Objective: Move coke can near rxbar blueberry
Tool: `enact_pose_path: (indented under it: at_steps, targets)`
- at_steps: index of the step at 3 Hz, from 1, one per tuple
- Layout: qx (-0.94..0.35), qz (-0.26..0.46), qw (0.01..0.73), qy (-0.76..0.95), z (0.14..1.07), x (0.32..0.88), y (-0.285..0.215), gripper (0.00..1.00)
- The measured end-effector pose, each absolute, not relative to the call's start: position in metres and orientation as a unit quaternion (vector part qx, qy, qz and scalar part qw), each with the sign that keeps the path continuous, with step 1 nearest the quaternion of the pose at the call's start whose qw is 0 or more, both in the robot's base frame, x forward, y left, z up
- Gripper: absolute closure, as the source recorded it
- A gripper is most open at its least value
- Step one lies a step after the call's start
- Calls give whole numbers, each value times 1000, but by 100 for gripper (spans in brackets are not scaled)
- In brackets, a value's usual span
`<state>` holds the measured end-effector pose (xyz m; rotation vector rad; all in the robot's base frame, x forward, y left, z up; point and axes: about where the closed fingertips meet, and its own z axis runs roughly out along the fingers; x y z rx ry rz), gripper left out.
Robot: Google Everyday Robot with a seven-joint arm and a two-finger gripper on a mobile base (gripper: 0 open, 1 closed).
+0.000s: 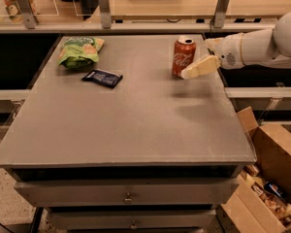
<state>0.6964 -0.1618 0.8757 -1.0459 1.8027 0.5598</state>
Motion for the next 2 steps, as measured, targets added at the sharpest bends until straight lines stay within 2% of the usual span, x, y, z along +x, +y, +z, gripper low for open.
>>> enact_pose_path:
  at_steps: [2]
  targets:
    - [-414, 261, 494, 718, 865, 720, -137, 0]
